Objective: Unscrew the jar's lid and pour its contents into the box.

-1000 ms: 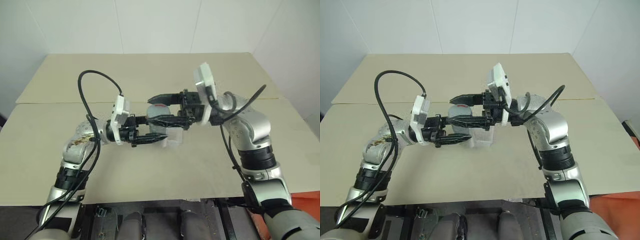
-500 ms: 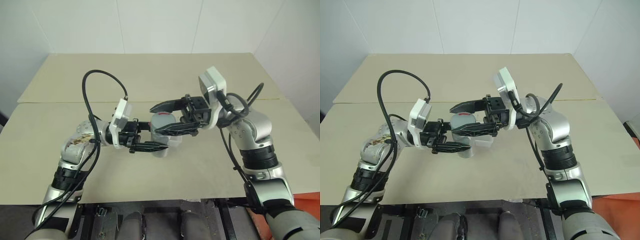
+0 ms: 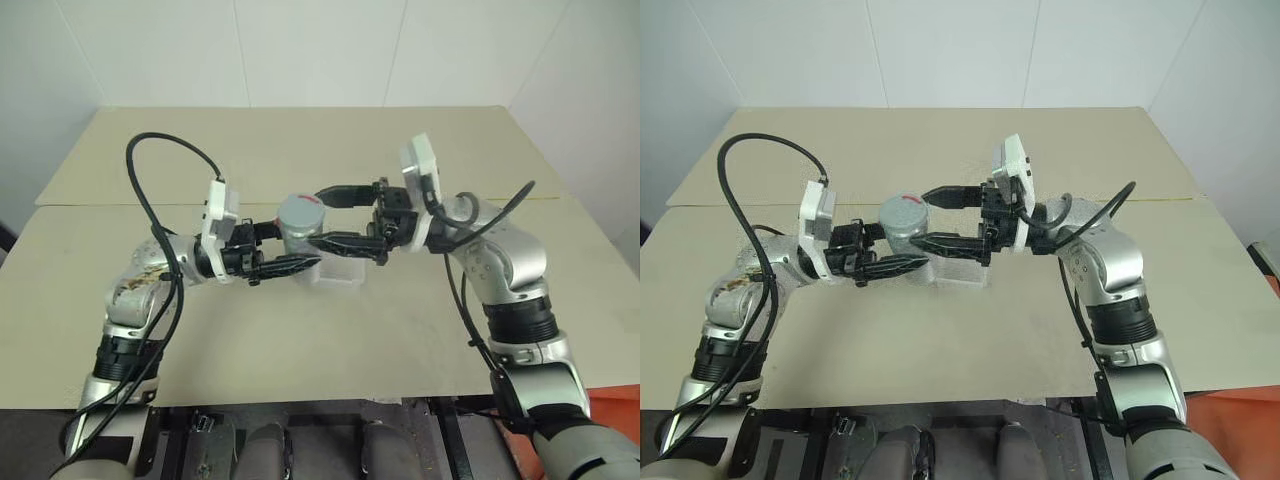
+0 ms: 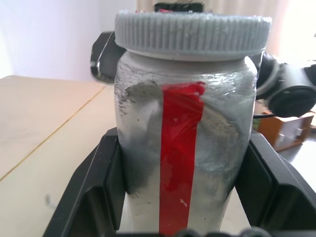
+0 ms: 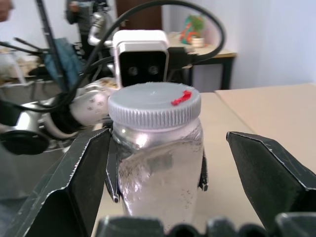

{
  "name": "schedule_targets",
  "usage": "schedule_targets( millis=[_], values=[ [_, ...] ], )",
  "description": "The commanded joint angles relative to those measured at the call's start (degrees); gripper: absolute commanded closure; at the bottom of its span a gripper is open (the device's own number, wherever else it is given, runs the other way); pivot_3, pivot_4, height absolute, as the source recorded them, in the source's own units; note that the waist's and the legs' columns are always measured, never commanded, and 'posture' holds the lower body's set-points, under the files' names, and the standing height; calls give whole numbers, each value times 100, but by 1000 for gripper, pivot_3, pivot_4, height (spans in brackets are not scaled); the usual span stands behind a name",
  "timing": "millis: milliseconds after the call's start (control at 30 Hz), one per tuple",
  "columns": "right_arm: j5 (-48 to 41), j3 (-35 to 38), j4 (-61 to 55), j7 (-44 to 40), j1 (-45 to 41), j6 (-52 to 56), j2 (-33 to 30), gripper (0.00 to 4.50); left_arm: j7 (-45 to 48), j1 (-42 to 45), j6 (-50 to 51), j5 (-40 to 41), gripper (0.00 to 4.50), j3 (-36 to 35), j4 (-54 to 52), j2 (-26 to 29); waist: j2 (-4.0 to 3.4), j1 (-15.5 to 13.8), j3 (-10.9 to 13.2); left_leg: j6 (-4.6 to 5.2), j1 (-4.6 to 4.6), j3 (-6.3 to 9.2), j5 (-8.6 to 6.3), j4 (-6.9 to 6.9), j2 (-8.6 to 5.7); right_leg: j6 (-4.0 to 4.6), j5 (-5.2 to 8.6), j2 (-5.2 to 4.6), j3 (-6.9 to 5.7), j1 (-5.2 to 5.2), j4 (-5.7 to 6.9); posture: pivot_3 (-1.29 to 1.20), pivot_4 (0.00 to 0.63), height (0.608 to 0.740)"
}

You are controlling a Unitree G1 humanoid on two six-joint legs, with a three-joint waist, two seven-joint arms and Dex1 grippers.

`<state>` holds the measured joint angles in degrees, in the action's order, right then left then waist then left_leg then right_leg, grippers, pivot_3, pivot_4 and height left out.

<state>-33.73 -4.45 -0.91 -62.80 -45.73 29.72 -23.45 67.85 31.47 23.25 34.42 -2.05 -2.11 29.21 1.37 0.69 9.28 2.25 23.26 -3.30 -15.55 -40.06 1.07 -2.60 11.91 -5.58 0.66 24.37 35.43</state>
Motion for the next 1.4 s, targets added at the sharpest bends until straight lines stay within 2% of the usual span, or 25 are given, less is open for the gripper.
schedule_targets(
  millis=[33,267,467,767,1400],
  values=[
    [126,203,-396,405,179,-55,-78,227,-462,12,-287,-140,1838,-245,-4,-88,0,-6,0,0,0,0,0,0,-1,0,0,0,0,0,-1,0,150,740],
    [479,334,-1074,1751,485,174,-15,227,-2253,302,-764,-1048,1838,-346,481,-632,0,-11,0,0,1,1,0,0,-3,0,0,-5,0,1,4,0,150,740],
    [1258,26,-1439,3383,140,638,439,227,-3259,658,-1061,-1674,1838,-280,1055,-1040,0,-1,0,-4,1,0,3,1,-4,0,0,-5,0,4,5,0,150,740],
    [1824,-330,-1242,4255,-224,775,1121,227,-3315,784,-1007,-1640,1838,-198,1099,-1217,0,6,0,-12,4,-2,7,2,-5,0,0,-5,0,6,5,0,150,740],
    [2495,-600,-592,4758,-664,645,1926,227,-3158,752,-812,-1562,1838,-47,845,-1230,0,21,0,-18,3,-1,11,3,-5,0,0,-4,-1,6,5,0,150,740]
  ],
)
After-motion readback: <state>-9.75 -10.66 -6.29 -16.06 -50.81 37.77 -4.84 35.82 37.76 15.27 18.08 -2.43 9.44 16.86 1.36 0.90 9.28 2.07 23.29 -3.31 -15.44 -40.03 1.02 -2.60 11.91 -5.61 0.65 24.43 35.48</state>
